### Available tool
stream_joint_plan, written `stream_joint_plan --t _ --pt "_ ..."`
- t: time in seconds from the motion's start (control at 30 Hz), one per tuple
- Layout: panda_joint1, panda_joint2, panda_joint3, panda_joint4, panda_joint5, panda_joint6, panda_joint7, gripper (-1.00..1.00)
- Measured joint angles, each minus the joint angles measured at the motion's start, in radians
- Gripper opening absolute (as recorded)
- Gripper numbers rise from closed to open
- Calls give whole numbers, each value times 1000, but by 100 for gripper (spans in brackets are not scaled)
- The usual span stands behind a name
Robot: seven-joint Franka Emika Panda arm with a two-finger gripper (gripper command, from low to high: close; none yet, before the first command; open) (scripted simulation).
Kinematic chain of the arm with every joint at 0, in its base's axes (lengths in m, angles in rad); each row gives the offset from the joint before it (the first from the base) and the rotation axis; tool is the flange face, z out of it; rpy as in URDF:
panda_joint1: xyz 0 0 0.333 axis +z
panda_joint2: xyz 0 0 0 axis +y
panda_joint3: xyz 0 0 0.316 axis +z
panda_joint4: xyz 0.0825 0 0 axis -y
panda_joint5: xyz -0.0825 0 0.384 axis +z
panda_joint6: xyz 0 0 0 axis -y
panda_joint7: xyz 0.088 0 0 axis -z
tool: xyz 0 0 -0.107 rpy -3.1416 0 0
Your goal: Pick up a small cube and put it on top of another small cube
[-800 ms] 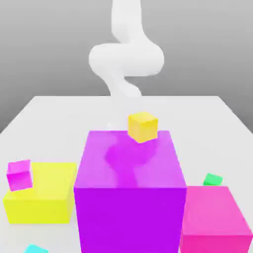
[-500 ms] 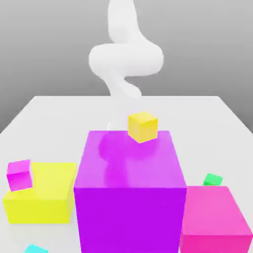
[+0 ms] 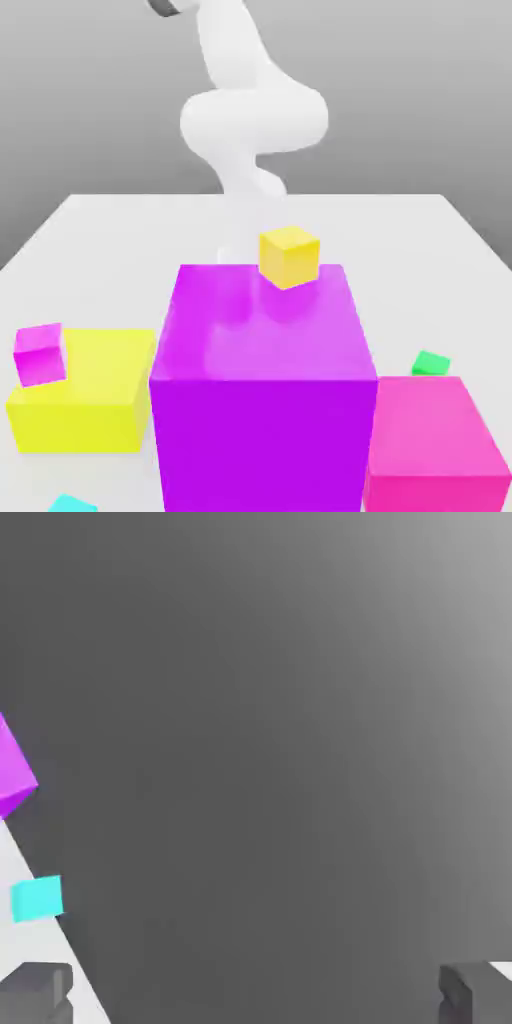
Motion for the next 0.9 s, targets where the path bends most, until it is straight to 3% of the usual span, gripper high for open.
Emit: stream_joint_plan --t 0.27,0.5,0.7,0.9 --pt "235 97 -321 20 -119 51 -392 0" --pt "575 175 -678 48 -256 104 -679 0" --pt "946 144 -1007 91 -452 105 -850 0" --pt "1290 25 -1274 147 -684 56 -983 0"
